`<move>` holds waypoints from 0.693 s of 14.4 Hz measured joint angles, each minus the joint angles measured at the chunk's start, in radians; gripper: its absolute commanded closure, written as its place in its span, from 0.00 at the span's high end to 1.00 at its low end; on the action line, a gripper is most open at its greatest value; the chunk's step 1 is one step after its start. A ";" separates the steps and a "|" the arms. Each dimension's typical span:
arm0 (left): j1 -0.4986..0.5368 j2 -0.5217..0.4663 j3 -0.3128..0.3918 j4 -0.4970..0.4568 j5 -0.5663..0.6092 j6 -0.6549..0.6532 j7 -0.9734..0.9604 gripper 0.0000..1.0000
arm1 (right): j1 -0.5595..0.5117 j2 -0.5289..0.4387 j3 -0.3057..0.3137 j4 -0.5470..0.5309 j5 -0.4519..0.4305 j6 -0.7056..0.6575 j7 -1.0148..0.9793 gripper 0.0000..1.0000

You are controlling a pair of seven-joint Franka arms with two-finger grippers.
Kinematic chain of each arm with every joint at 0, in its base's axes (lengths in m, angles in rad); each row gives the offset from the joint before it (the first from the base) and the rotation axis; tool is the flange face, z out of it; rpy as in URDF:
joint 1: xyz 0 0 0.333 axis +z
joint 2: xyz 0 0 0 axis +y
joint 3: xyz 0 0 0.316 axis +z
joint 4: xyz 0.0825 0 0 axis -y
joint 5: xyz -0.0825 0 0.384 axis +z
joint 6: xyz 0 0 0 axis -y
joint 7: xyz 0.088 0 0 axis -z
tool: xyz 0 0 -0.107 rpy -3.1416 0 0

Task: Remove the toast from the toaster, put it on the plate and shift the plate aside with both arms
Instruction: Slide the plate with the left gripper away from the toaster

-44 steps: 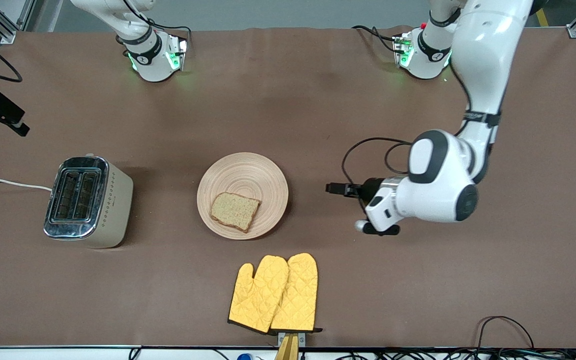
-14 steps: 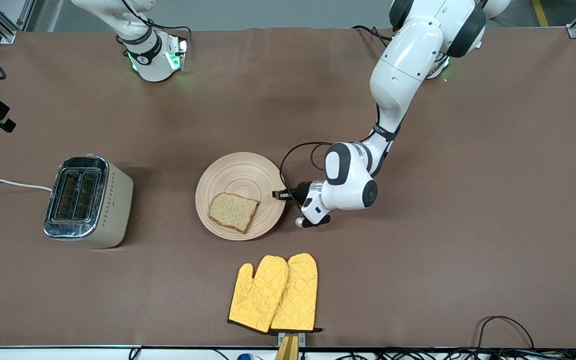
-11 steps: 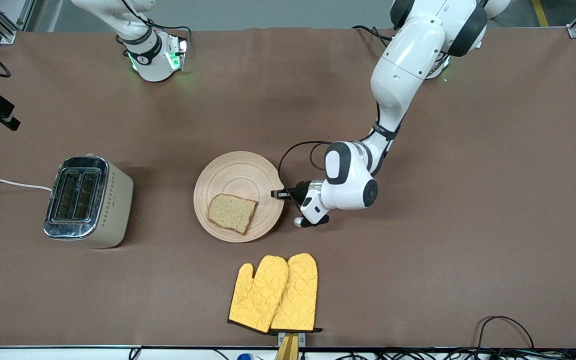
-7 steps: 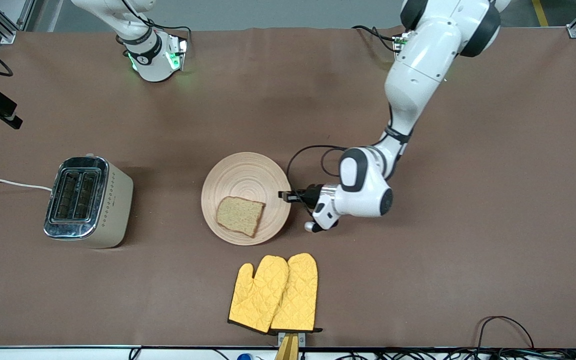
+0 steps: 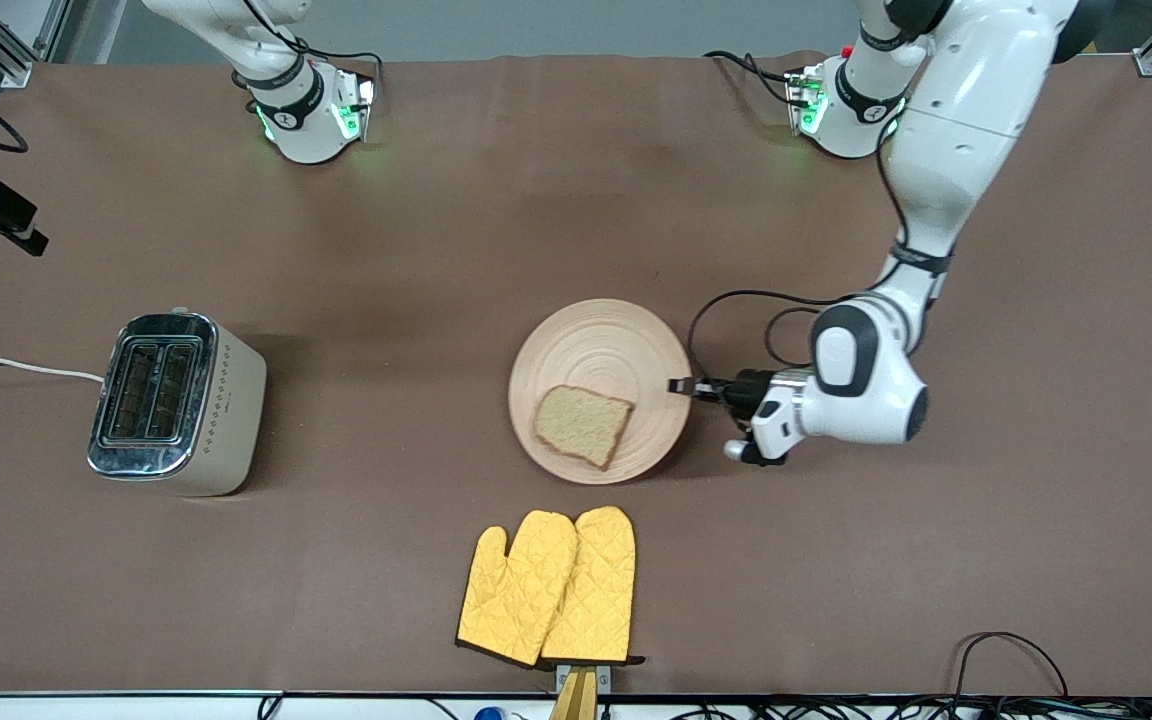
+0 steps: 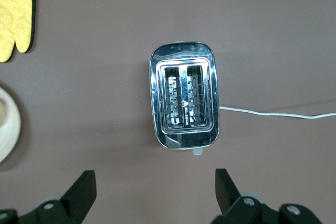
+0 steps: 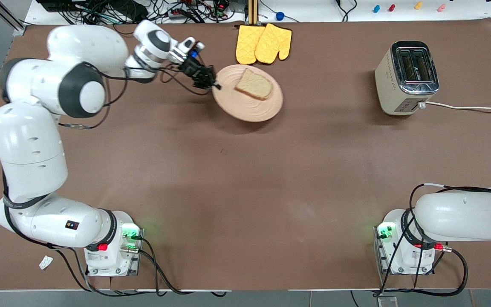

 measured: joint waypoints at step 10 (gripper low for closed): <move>0.489 -0.003 0.005 -0.045 0.201 -0.331 0.466 0.00 | 0.000 0.001 0.002 0.000 -0.001 0.000 -0.002 1.00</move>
